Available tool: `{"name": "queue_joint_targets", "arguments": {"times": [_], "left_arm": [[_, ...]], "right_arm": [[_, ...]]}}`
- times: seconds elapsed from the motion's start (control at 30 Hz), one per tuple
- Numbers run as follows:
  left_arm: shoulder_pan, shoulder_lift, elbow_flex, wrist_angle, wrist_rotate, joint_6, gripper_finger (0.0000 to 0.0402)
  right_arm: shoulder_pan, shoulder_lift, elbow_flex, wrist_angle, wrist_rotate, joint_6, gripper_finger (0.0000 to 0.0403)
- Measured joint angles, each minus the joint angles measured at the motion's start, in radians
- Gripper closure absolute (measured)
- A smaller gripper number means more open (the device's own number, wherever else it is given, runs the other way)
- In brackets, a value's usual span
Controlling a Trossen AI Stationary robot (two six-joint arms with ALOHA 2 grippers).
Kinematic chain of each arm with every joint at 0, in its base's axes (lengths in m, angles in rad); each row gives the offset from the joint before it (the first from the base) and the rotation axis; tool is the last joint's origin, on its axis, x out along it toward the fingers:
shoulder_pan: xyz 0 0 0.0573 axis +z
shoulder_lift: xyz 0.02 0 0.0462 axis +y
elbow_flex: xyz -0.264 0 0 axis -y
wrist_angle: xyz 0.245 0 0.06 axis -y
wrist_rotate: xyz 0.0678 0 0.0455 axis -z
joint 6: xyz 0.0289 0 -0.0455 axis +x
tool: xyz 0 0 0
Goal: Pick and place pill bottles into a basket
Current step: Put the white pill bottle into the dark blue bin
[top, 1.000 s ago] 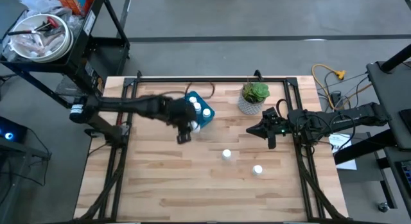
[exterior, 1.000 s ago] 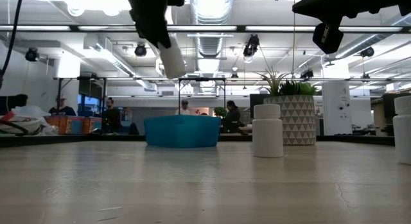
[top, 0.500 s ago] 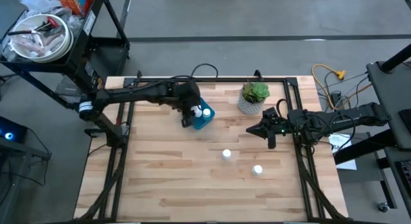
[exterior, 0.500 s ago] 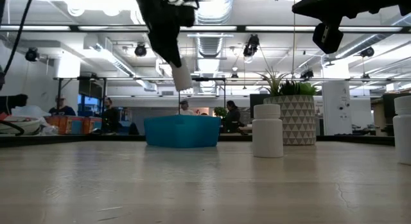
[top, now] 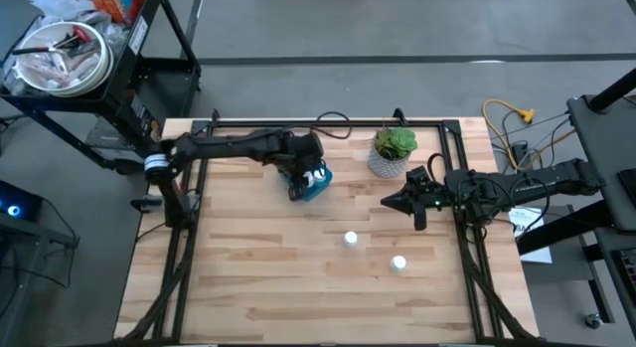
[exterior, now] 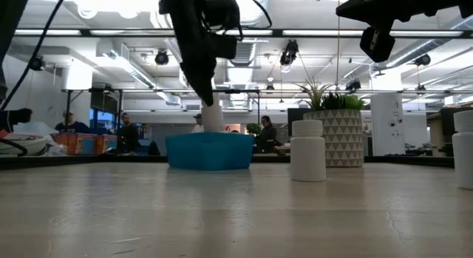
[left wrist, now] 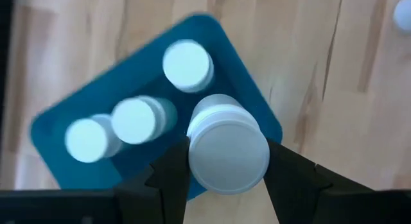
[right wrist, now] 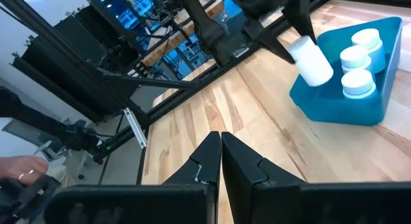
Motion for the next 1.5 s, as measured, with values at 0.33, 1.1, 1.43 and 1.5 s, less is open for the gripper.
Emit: {"name": "queue_joint_targets", "arguments": {"times": [0.33, 1.1, 1.43, 1.5], "left_arm": [[0.001, 0.095, -0.001, 0.003, 0.006, 0.001, 0.024], [0.008, 0.127, -0.002, 0.006, 0.005, 0.028, 0.024], [0.008, 0.127, -0.003, 0.006, 0.012, 0.07, 0.0225], [0.008, 0.127, -0.003, 0.007, 0.015, 0.071, 0.0219]], "right_arm": [[0.0, 0.0, 0.0, -0.003, 0.0, 0.0, 0.0394], [0.0, 0.0, 0.0, -0.003, 0.0, -0.008, 0.0394], [0.0, 0.0, 0.0, -0.003, 0.0, -0.008, 0.0394], [0.0, 0.0, 0.0, -0.003, 0.0, -0.008, 0.0394]]}}
